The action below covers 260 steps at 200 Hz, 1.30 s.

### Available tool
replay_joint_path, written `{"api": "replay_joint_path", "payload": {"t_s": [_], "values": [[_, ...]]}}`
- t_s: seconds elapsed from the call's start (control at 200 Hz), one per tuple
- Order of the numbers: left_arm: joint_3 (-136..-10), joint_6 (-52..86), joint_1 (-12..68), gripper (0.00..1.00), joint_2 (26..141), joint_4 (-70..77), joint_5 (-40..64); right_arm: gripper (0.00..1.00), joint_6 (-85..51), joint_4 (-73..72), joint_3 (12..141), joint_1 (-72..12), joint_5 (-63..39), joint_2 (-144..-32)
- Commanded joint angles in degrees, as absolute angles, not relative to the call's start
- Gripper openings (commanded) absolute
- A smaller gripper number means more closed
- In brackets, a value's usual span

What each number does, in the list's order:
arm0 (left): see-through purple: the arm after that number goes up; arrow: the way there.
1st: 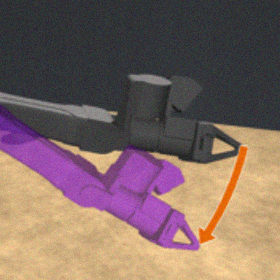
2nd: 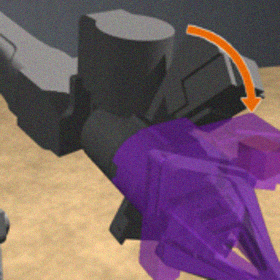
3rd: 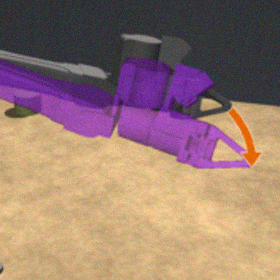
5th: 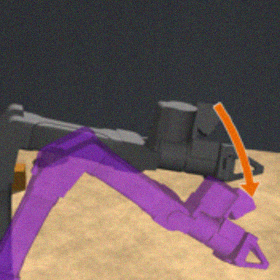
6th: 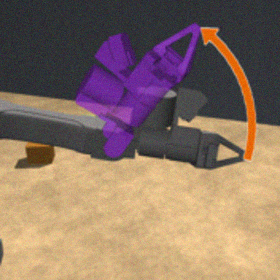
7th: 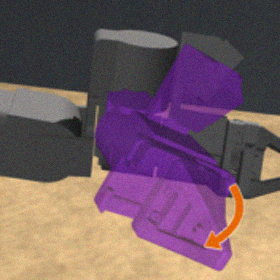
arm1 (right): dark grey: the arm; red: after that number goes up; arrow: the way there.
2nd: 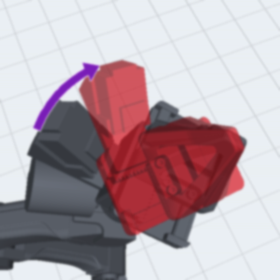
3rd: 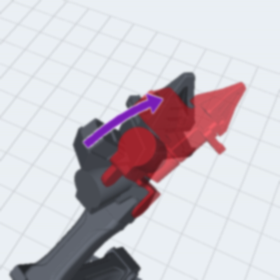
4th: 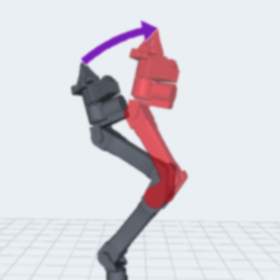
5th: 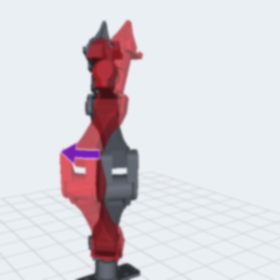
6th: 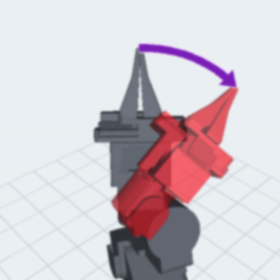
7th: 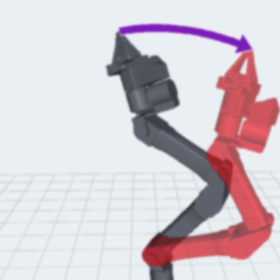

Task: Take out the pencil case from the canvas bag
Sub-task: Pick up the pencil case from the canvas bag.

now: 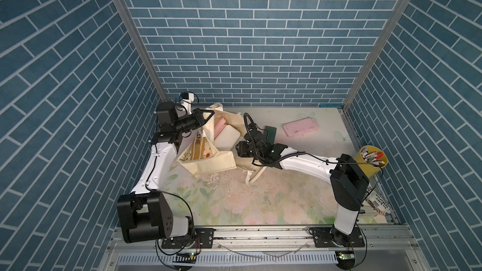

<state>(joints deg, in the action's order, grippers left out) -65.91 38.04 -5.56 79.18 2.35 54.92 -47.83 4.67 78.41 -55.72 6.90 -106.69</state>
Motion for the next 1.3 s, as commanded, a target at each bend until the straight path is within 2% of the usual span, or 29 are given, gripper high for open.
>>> {"api": "replay_joint_path", "payload": {"t_s": [0.0,0.31,0.865,1.295], "values": [[-66.2,38.2,-5.2,0.00,77.9,7.7,56.2,0.52,-54.1,6.8,82.5,-55.2,8.3,-109.0],[-66.2,38.4,-4.0,0.00,77.7,8.1,56.5,0.54,-62.5,6.2,85.4,-55.2,10.2,-113.7],[-66.3,38.6,-3.7,0.00,77.2,8.3,56.8,0.53,-80.3,-4.5,83.1,-55.2,12.3,-119.0],[-66.2,38.1,-3.7,0.00,77.4,7.7,56.6,0.52,-85.0,-3.8,76.9,-55.9,17.9,-115.7]]}}
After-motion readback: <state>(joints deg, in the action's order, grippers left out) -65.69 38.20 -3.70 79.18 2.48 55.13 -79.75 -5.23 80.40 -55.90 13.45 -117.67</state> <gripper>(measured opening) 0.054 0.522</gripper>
